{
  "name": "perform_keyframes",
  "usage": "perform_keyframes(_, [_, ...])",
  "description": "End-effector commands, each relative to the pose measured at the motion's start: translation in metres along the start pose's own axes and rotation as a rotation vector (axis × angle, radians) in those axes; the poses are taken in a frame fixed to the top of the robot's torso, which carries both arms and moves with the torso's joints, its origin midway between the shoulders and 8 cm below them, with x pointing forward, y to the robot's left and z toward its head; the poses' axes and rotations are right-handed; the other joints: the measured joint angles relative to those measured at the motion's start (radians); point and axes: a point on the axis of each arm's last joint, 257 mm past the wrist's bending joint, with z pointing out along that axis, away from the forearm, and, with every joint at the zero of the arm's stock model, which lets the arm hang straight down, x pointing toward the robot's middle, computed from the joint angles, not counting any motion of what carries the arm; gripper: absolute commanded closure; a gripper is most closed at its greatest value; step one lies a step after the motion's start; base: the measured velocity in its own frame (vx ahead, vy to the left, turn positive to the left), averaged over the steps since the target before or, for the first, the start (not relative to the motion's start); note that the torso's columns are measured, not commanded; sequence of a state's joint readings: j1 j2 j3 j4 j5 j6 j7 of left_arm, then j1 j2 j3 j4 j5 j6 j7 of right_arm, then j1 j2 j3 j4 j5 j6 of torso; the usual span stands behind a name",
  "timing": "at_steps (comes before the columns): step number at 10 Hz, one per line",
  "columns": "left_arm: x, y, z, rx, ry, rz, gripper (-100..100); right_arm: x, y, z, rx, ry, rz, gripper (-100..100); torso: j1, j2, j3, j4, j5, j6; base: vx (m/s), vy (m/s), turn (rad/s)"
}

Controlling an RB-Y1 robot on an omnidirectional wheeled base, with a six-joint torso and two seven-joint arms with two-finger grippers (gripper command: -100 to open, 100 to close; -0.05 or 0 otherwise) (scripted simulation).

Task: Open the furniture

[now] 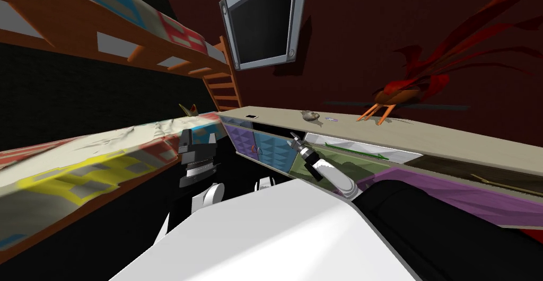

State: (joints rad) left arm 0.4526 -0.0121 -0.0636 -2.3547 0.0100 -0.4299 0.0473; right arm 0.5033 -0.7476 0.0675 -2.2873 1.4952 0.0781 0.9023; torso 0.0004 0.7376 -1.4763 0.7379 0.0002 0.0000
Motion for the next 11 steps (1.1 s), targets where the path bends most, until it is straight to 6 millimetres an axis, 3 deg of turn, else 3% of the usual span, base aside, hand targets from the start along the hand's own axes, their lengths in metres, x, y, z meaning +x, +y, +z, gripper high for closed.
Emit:
perform_keyframes(1, [0.000,0.000,0.000,0.000,0.000,0.000,0,0.008,-0.004,-0.001,0.007,0.016,-0.062,-100,-0.001,0.001,0.000,0.000,0.000,0.000,0.003,0.041,-0.004])
perform_keyframes(5, [0.000,0.000,0.000,0.000,0.000,0.000,0,0.009,-0.011,-0.002,0.008,0.007,-0.065,-100,0.002,-0.005,-0.003,-0.002,0.001,0.000,0.077,0.048,-0.039])
perform_keyframes(6, [0.000,0.000,0.000,0.000,0.000,0.000,0,0.007,-0.005,-0.001,0.008,0.015,-0.059,100,-0.002,0.001,0.000,0.000,0.000,0.000,-0.092,-0.030,0.090])
perform_keyframes(11, [0.000,0.000,0.000,0.000,0.000,0.000,0,-0.012,-0.020,-0.011,0.020,-0.021,-0.066,100,0.002,0.010,0.005,0.006,0.002,0.002,-0.109,0.083,-0.059])
